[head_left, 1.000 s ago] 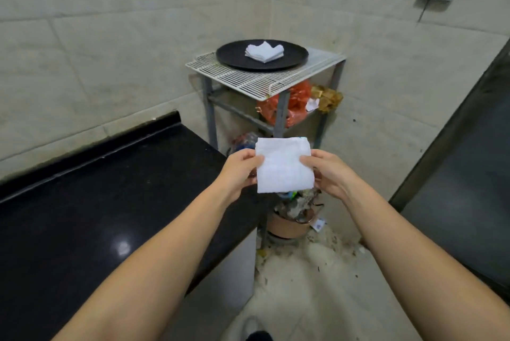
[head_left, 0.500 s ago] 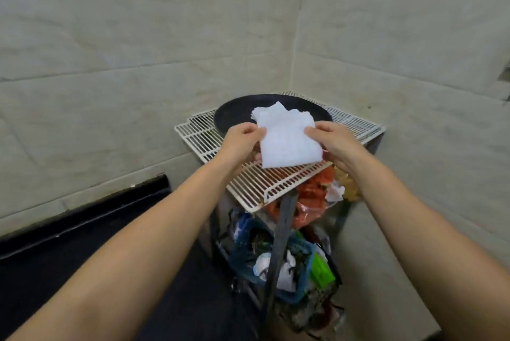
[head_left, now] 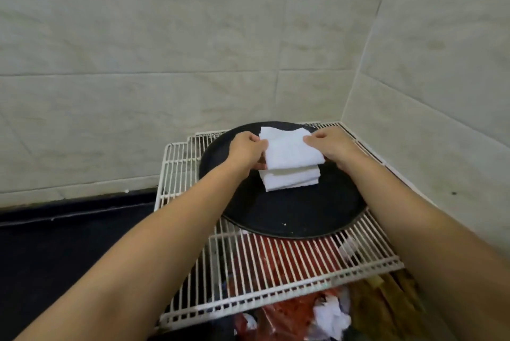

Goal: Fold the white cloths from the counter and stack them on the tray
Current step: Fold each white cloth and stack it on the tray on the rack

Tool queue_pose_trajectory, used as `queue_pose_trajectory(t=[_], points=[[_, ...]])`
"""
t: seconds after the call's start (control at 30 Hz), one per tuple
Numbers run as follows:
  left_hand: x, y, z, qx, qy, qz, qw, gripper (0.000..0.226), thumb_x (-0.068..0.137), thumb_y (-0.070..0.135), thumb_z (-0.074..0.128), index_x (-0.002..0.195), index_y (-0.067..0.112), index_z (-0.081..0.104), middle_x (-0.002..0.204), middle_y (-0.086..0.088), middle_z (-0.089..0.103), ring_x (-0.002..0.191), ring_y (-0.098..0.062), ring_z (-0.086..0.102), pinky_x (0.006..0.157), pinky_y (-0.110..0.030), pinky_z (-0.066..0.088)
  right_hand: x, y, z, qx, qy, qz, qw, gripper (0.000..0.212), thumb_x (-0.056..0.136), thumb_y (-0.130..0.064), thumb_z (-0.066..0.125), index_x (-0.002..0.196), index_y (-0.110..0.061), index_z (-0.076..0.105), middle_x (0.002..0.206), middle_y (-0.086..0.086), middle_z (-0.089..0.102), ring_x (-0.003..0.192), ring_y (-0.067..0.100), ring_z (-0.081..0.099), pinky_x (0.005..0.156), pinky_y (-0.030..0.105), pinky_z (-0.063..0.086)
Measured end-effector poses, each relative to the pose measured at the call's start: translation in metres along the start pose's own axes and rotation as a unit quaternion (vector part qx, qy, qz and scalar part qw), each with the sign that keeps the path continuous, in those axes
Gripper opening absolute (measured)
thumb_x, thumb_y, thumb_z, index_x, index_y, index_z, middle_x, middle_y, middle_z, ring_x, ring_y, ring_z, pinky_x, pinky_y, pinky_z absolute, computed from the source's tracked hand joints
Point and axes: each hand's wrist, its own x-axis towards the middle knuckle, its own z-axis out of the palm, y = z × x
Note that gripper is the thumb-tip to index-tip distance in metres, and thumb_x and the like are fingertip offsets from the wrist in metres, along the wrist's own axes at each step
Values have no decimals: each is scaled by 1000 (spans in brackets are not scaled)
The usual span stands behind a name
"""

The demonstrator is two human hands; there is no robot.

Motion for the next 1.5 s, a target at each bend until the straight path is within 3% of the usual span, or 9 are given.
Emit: queue_pose_trajectory(t=[0.2, 0.4, 0.53, 0.67, 0.8, 0.87, 1.07, 1.33, 1.5], points=[[8, -19, 5, 87, 13, -42, 995, 18, 93, 13, 55, 78, 10, 46, 71, -9, 56, 54, -18, 56, 37, -20, 45, 15, 24, 10, -39, -64, -8, 997, 41, 86, -22, 60, 101, 16, 58, 90, 34, 57, 72, 18, 44, 66, 28, 32], [-2, -22, 5, 183, 27, -18, 983, 25, 93, 14, 53, 68, 12, 47, 63, -9, 59, 52, -18, 54, 42, -21, 42, 11, 26, 10, -78, -83, -35, 993, 30, 88, -24, 59, 103, 2, 65, 102, 18, 67, 85, 25, 60, 72, 31, 43], [-13, -15, -12, 183, 46, 4, 982, 23, 91, 27, 56, 75, 13, 48, 71, -9, 61, 62, -23, 55, 51, -28, 44, 1, 2, 1, -124, -15, -61, 990, 43, 92, -32, 56, 127, -7, 53, 119, 10, 62, 110, 26, 57, 84, 27, 39], [-44, -8, -64, 166, 84, 69, 980, 18, 93, 27, 55, 84, 14, 47, 68, -4, 57, 53, -17, 52, 45, -25, 39, -27, -49, 20, -127, 39, -178, 975, 39, 95, -28, 48, 127, -8, 52, 120, 10, 61, 108, 24, 56, 82, 27, 38], [-105, -31, -151, 205, 139, 115, 962, 15, 95, 25, 51, 87, 13, 51, 75, -8, 59, 64, -23, 56, 58, -32, 46, -88, -107, 98, -102, -6, -313, 944, 32, 98, -26, 45, 116, -5, 59, 114, 14, 62, 100, 26, 59, 78, 27, 38], [-149, -57, -206, 245, 186, 100, 946, 15, 95, 26, 51, 91, 11, 53, 81, -10, 62, 74, -25, 57, 67, -36, 47, -127, -126, 155, -99, -47, -377, 920, 31, 98, -27, 45, 114, -6, 60, 114, 15, 60, 104, 29, 57, 86, 33, 41], [-321, -152, -379, 316, 343, 8, 885, 16, 94, 29, 51, 98, 15, 57, 83, -1, 64, 75, -20, 58, 67, -31, 44, -306, -177, 331, -74, -183, -498, 844, 32, 98, -34, 41, 118, -15, 58, 116, 7, 58, 111, 26, 52, 95, 44, 42], [-504, -267, -510, 424, 375, -162, 808, 18, 95, 30, 48, 104, 16, 55, 95, -2, 61, 89, -23, 59, 75, -37, 49, -486, -181, 493, -157, -272, -580, 752, 35, 98, -32, 45, 125, -13, 56, 121, 5, 58, 106, 27, 56, 84, 41, 43], [-570, -335, -554, 408, 396, -265, 779, 28, 96, 29, 44, 115, 10, 53, 115, -11, 58, 110, -29, 52, 87, -39, 45, -542, -184, 567, -207, -315, -608, 698, 34, 97, -33, 45, 123, -13, 55, 119, 6, 58, 103, 28, 57, 81, 39, 44]])
